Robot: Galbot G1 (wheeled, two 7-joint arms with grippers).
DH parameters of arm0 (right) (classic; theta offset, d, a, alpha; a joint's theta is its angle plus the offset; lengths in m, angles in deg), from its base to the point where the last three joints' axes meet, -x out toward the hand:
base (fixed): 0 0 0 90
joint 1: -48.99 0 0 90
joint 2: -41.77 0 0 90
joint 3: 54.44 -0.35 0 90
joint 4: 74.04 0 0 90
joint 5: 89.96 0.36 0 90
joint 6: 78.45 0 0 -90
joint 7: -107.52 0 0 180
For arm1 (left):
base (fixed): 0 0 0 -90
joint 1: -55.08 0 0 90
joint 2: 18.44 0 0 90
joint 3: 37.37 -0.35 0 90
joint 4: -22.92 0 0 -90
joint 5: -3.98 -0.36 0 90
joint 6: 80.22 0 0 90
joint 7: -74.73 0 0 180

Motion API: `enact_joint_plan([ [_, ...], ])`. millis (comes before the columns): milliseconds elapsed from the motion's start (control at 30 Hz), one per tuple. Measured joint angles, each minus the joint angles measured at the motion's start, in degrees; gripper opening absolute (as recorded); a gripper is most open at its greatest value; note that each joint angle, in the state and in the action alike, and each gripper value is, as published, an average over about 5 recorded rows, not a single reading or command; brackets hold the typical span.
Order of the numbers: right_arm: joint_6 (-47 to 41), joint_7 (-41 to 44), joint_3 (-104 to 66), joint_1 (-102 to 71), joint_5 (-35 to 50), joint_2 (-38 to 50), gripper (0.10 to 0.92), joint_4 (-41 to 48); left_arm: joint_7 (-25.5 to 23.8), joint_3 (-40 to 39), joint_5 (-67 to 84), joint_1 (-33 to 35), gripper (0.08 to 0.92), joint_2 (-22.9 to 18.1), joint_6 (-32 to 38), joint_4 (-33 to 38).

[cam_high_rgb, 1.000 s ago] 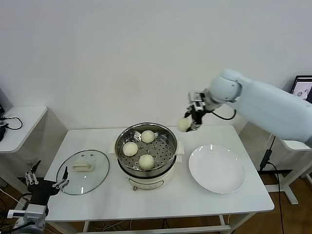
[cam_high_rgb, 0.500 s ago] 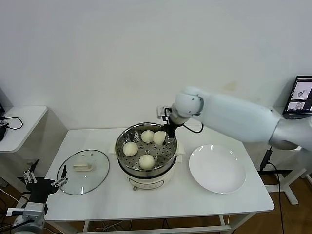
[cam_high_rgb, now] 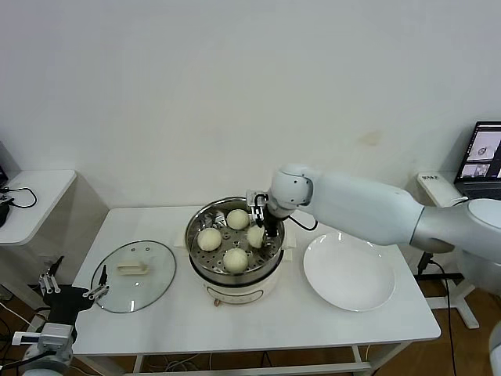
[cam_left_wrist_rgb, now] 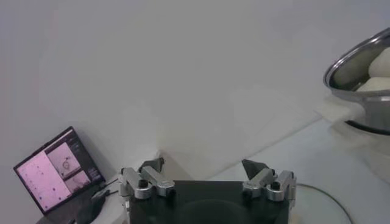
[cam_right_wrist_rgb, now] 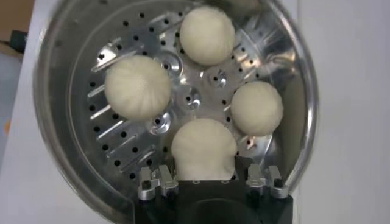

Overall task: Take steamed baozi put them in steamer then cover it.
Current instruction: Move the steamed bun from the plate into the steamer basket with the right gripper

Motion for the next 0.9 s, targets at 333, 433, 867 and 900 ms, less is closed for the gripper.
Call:
enact_joint_plan([
  [333,0.0,-0.36,-0.57,-1.36,-1.84,-0.38,0.611,1.11,-0.01,-0.09,0.0,-0.08,0.823,-0.04,0.0,-0.14],
  [433,-0.02,-0.63,-0.83,-1.63,-2.19,-0.38,0.611,1.25,-0.01,-0.1,-0.01,-0.09,0.823,-0.07,0.0,-0.07],
  [867,-0.38,-1.79,-2.29,-2.43,-2.0,0.69,0.818,0.27,0.0,0.06,-0.06,0.29,0.823,-0.23,-0.05,0.66],
  [900,-0.41,-1.84,-2.52,-2.36,-1.8,0.89,0.82,0.03,0.0,0.07,-0.07,0.3,0.823,-0.24,-0.05,0.68],
])
